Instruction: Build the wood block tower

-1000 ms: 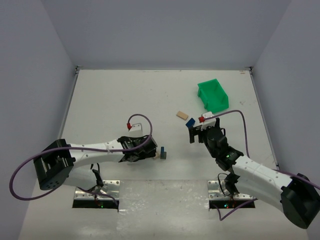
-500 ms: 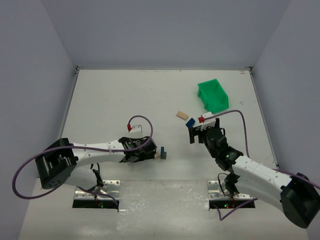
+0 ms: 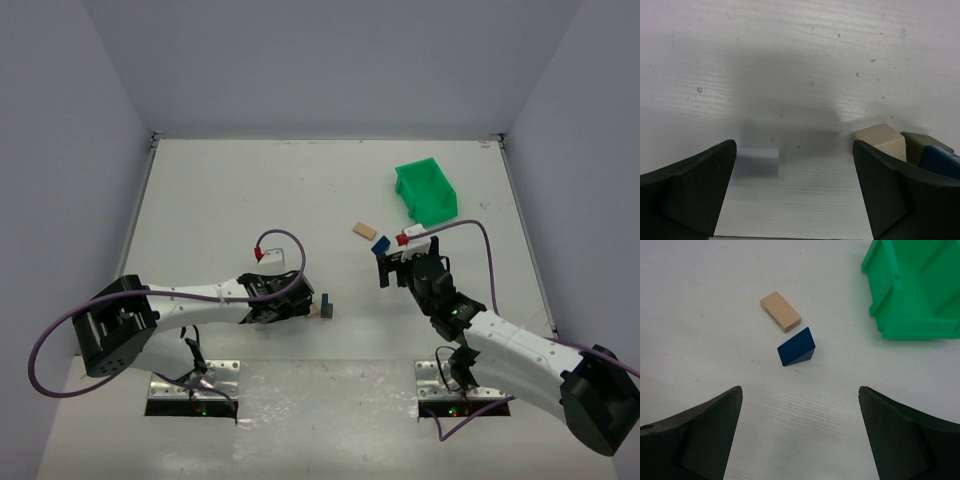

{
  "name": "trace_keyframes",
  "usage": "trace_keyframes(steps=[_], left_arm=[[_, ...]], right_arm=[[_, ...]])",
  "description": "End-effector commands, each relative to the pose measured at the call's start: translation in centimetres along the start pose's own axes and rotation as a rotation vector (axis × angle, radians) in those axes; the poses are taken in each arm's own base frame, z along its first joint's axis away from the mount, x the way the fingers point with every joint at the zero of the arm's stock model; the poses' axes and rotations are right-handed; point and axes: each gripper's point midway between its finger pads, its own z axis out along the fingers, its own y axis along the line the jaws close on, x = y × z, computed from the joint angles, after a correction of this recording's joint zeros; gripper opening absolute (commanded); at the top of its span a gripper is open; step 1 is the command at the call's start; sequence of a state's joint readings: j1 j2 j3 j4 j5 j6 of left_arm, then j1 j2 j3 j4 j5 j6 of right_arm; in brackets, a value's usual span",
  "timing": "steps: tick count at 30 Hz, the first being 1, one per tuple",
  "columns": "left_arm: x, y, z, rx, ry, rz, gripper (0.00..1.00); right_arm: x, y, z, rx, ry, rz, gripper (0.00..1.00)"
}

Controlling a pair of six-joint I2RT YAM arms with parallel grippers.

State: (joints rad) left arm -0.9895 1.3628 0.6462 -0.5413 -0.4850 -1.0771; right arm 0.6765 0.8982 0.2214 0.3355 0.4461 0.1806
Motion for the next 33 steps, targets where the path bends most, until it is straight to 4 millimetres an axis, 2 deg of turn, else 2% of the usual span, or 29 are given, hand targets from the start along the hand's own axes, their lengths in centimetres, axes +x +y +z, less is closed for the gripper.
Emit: trace_keyframes(steps=[1, 33], left_arm=[[-0.7, -0.4, 0.3, 0.011, -0.022, -0.016, 1.0], [-1.5, -1.5, 0.5, 0.052, -0.046, -0.014, 1.0]], right_arm=[[-2.8, -0.4, 0.3, 0.03, -0.067, 0.037, 0.99], [-2.7, -0.6, 0.4, 0.042, -0.063, 0.035, 0.99]])
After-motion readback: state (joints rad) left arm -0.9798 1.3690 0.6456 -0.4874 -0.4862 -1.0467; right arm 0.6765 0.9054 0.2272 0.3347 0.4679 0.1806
